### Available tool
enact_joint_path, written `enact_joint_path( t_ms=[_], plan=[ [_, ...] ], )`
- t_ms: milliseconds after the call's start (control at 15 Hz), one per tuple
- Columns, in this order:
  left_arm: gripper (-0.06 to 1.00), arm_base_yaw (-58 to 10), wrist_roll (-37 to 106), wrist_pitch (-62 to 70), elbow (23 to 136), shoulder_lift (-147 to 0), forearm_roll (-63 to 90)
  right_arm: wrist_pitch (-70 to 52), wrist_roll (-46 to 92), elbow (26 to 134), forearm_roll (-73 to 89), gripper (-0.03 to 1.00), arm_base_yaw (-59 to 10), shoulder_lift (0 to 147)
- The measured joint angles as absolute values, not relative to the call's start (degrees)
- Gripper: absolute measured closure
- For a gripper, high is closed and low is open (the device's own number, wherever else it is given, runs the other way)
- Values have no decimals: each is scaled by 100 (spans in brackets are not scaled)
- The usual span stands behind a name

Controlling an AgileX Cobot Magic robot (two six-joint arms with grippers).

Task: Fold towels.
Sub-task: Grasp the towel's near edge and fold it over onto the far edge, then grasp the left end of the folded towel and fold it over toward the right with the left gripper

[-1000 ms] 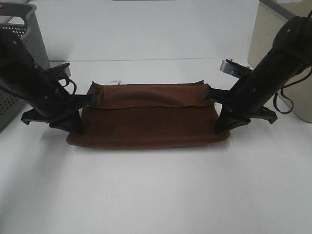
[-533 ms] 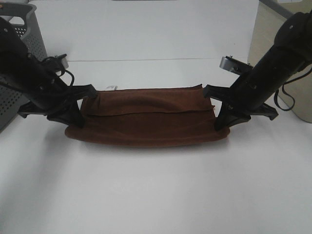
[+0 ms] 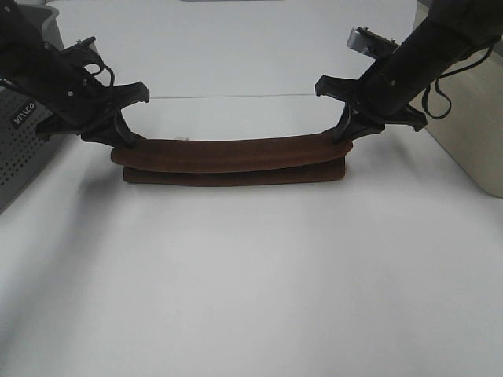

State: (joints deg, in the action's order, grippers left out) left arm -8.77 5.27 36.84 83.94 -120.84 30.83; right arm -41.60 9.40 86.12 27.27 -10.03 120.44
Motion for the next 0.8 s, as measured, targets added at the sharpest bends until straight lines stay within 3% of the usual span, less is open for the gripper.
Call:
enact_joint_path(
  t_ms=[267,333,400,600,667,800],
  plan=[
    [92,-877,527,2922,8772,-12720,3088,-3747,928,8944,2704,96,-1003,12702],
    [89,-877,527,2871,8858,-12851,3088,-3684,928,8944,2704,91,-1003,12834],
    [79,-877,527,2871,8932,-12937,3088,-3661,928,8944,2704,78,-1003,12903],
    [27,-877,533,2871,9041,-12977,3019,-3724,940,9058,2704,19,-1003,12937],
    [18,-877,533,2871,9041,-12977,2985,-3793,940,9116,2664,15,-1003,12937],
    [19,-877,533,2853,9041,-12983,2928,-4028,940,9259,2555,9,-1003,12937]
  ],
)
